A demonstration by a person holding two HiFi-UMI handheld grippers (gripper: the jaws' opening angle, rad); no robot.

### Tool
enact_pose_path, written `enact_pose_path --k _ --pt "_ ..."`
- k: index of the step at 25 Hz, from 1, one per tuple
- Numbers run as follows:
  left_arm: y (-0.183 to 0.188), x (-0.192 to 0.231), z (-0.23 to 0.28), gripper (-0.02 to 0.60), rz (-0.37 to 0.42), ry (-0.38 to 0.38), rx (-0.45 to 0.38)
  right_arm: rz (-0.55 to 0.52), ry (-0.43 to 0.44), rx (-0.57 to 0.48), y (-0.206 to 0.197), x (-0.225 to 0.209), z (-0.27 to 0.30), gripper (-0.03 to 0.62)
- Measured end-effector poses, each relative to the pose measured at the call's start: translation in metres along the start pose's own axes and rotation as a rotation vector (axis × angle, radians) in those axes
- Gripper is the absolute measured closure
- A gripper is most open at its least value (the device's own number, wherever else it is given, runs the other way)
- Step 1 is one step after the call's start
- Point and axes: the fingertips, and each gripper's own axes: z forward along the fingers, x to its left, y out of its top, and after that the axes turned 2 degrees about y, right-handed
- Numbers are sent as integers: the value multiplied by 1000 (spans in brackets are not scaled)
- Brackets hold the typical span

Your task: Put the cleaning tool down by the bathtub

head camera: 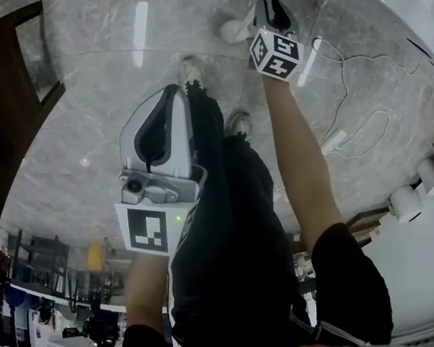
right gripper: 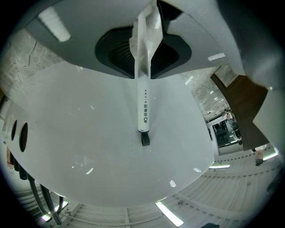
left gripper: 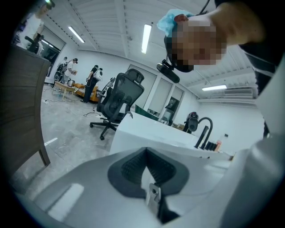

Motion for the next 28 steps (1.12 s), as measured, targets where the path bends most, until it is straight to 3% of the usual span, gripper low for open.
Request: enact_pose_path --k 6,13,28 --pt "12 -16 -16 572 2 -2 -21 5 -1 9 2 -1 -28 491" --pt "41 -47 -40 572 10 -15 -53 18 1 39 7 4 -74 589" --pt "102 -129 -110 572 4 -1 -135 53 67 69 29 11 -209 594"
